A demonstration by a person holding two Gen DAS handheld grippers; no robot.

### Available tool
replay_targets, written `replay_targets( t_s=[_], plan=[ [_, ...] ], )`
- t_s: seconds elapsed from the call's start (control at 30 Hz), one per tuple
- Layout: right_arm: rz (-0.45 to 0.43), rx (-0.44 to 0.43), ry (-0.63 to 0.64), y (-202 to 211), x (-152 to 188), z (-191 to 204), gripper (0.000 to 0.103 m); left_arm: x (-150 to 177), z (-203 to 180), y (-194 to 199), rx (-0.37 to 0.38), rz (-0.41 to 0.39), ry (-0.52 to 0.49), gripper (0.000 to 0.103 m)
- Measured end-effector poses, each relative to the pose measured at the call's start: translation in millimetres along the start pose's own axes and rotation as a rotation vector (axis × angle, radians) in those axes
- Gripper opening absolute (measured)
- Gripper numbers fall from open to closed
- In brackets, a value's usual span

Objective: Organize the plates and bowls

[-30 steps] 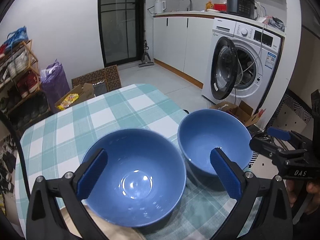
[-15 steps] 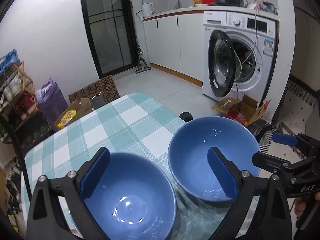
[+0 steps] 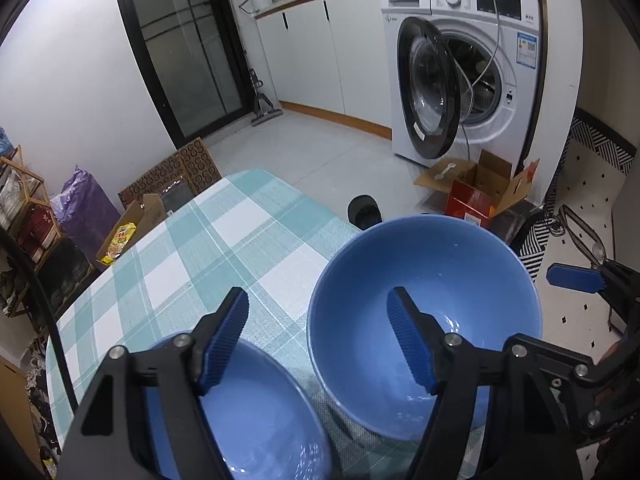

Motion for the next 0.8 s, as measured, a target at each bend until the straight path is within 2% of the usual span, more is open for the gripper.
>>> replay_targets(
  t_s=[0.1, 0.33, 0.4, 0.8],
  plan=[
    [0.001, -0.007, -0.007, -0.9, 0.8, -3.2, 0.102, -0.8, 0.3, -9.8, 0.014, 0.03, 0.005, 0.064],
    [0.013, -0.015, -0.019, -4.7, 3.1, -8.8, 0.102, -1.2, -5.1, -26.9, 0.04, 0.08, 0.006, 0.059],
    [0.018, -0.019, -0.023, -6.0, 3.9, -10.3, 0.102, -0.6, -5.7, -30.6, 0.037, 0.093, 0.001, 0.053],
    [0.037, -0.034, -0.03, -13.8, 5.8, -13.9, 0.102, 6.3, -10.4, -44.2, 0.048, 0.184, -0.016, 0.05]
  ],
)
Point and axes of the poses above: each gripper's, at about its wrist camera, not at the fingertips, and y roughly against the way its jaws point, z to its left, x to its underside, the point moved 1 cm from there along -y, roughly the way its jaws point, and after that the axes turned 4 degrees about -z, right-handed, at the moved point
